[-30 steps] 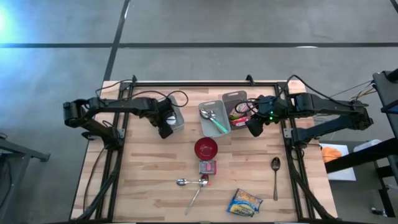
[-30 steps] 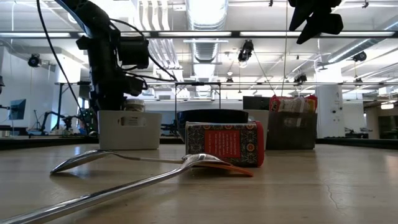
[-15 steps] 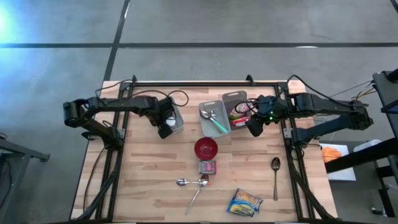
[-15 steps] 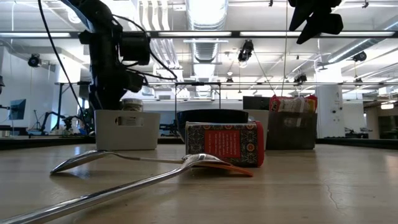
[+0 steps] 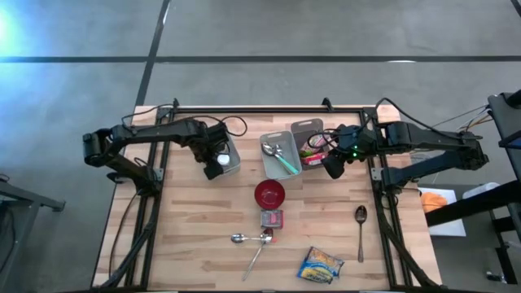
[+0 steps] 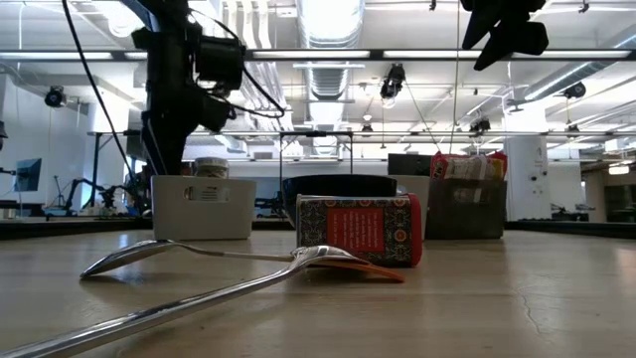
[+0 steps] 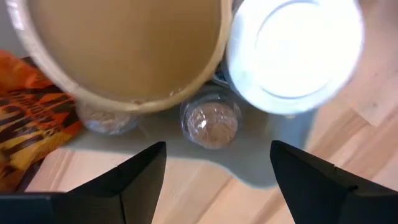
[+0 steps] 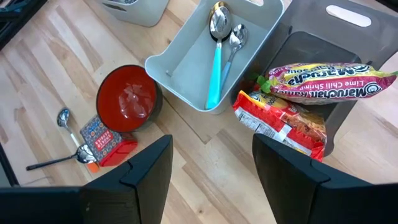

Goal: Pick & Place Food Item
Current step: Put the blue noodle pack into the black bin

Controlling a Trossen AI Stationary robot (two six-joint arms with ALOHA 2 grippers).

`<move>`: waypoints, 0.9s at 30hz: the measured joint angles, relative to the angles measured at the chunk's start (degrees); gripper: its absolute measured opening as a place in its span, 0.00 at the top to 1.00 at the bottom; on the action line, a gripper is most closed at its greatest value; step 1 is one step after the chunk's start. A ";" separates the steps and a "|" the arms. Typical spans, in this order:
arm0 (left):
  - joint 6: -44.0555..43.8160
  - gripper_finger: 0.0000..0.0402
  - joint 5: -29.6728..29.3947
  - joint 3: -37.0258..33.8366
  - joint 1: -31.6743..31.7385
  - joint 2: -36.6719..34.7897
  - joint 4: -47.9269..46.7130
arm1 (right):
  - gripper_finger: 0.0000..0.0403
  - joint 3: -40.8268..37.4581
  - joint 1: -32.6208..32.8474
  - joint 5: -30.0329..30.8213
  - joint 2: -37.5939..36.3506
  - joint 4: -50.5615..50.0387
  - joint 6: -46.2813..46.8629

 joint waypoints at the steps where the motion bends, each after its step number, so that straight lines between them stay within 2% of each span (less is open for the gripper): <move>1: 0.00 0.27 0.00 0.85 0.00 0.00 -0.99 | 0.46 0.00 0.00 0.00 0.00 0.00 0.00; 6: -0.06 0.27 0.00 4.59 -0.13 -0.85 -4.22 | 0.46 0.00 0.00 0.00 0.00 0.02 -0.09; 14: -0.54 0.27 0.18 7.75 -3.24 -7.40 -4.98 | 0.46 -0.02 0.00 -1.43 0.00 0.05 -3.20; 20: -2.42 0.27 0.43 8.32 -10.48 -10.23 -4.93 | 0.46 -0.02 0.00 -10.71 0.88 0.07 -7.31; 24: -3.69 0.27 0.42 8.26 -17.12 -10.19 -4.28 | 0.46 -0.02 0.76 -18.56 2.77 -0.30 -7.04; 27: -3.78 0.27 -0.04 8.26 -21.85 -10.09 -2.18 | 0.46 -0.02 3.12 -22.08 4.57 -1.49 -4.81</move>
